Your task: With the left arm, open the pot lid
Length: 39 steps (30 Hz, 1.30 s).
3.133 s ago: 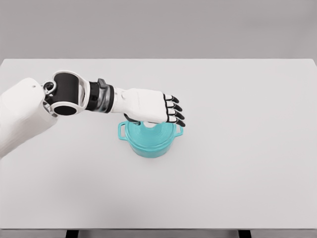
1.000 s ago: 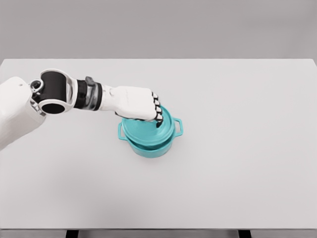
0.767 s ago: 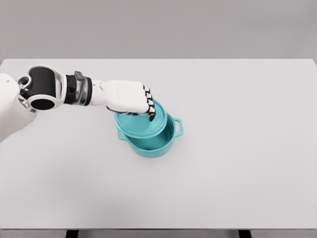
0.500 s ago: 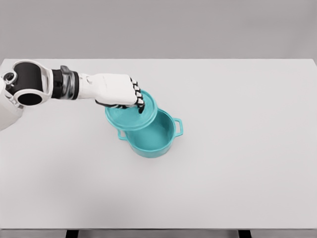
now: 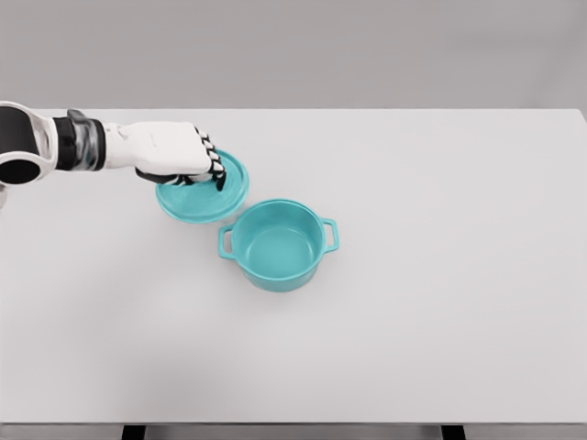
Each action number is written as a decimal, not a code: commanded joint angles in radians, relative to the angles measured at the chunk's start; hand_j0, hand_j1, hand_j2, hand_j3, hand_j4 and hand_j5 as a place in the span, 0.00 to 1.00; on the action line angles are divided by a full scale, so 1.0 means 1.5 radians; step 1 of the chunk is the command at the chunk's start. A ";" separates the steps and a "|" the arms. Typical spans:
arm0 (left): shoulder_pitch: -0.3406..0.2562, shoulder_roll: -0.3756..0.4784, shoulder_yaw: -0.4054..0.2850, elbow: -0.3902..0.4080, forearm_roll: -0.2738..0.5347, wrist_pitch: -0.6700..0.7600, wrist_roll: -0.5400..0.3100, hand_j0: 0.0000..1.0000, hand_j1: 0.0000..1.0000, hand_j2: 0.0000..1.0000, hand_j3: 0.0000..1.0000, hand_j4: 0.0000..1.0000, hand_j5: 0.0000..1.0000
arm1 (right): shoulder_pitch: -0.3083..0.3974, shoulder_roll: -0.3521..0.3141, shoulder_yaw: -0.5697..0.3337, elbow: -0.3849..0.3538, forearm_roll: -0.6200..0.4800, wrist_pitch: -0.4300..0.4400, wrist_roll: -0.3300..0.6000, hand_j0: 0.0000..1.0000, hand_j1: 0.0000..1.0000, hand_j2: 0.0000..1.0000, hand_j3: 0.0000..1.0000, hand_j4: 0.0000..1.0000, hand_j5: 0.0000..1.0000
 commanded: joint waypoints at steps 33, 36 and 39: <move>0.042 -0.014 0.077 0.197 0.011 0.002 0.000 1.00 1.00 1.00 1.00 1.00 1.00 | 0.000 0.000 0.000 0.000 0.000 0.000 0.000 1.00 1.00 1.00 1.00 1.00 1.00; 0.065 -0.001 0.119 0.197 0.074 0.002 0.000 1.00 1.00 1.00 1.00 1.00 1.00 | 0.000 0.000 0.000 0.000 0.000 0.000 0.000 1.00 1.00 1.00 1.00 1.00 1.00; 0.111 0.015 0.195 0.197 0.118 0.002 0.000 1.00 1.00 1.00 1.00 1.00 1.00 | 0.000 0.000 0.000 0.000 0.000 0.000 0.000 1.00 1.00 1.00 1.00 1.00 1.00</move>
